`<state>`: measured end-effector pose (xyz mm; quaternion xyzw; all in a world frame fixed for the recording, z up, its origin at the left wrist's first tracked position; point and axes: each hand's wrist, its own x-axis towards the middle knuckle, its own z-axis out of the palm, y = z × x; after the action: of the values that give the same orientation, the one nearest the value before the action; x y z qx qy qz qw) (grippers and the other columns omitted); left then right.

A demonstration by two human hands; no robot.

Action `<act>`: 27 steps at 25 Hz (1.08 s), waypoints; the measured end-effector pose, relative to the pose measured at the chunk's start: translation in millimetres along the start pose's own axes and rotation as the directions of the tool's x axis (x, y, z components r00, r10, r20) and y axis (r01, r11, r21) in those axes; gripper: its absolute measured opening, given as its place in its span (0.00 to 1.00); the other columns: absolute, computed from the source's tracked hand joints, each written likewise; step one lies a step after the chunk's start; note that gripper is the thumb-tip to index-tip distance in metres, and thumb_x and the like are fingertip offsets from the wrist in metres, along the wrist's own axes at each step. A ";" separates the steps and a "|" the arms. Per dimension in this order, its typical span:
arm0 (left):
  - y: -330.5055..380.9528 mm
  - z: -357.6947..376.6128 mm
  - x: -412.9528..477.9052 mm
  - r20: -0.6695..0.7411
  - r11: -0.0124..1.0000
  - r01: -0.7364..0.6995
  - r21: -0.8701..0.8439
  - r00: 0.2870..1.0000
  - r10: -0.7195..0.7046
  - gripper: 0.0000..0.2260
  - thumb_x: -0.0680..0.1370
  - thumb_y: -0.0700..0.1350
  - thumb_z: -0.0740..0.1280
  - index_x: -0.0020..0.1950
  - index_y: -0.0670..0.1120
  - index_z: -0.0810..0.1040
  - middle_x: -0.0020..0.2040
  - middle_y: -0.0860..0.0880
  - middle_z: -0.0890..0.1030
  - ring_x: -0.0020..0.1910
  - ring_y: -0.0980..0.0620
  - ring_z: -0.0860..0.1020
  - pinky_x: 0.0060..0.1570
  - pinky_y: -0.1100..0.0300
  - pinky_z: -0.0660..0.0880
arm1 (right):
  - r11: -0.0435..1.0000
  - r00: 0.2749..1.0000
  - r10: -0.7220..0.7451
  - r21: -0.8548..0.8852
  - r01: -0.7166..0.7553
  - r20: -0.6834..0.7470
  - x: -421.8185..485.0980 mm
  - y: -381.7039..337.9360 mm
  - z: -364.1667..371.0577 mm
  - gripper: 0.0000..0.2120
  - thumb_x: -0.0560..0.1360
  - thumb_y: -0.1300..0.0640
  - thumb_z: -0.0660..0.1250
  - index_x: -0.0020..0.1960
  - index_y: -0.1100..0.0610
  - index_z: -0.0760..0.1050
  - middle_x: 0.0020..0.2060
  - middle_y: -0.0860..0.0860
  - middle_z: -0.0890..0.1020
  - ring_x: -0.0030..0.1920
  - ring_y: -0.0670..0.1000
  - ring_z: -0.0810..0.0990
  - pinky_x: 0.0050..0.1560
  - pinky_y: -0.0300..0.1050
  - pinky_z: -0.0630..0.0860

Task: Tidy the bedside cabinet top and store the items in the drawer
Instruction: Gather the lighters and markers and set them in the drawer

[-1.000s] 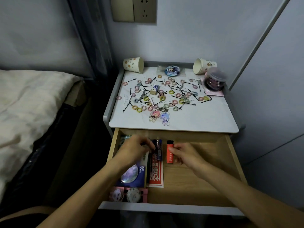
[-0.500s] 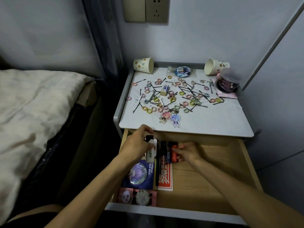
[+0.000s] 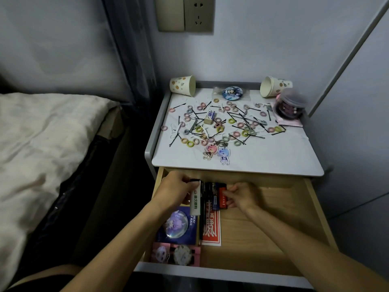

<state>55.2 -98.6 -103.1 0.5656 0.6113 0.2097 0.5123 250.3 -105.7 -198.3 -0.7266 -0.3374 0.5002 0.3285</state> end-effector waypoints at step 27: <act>-23.5 1.9 -2.2 -0.151 0.502 0.080 0.861 0.983 0.103 0.22 0.79 0.61 0.59 0.64 0.46 0.68 0.60 0.40 0.78 0.58 0.39 0.77 0.48 0.52 0.70 | 0.991 0.999 0.044 -0.125 -0.041 0.021 -3.8 9.6 -19.8 0.15 0.75 0.68 0.69 0.59 0.71 0.70 0.46 0.61 0.78 0.33 0.50 0.75 0.28 0.37 0.73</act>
<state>45.4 -107.6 -122.6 0.7278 0.6746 -0.0692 0.1018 269.6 -116.9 -198.5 -0.7468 -0.3561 0.4937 0.2679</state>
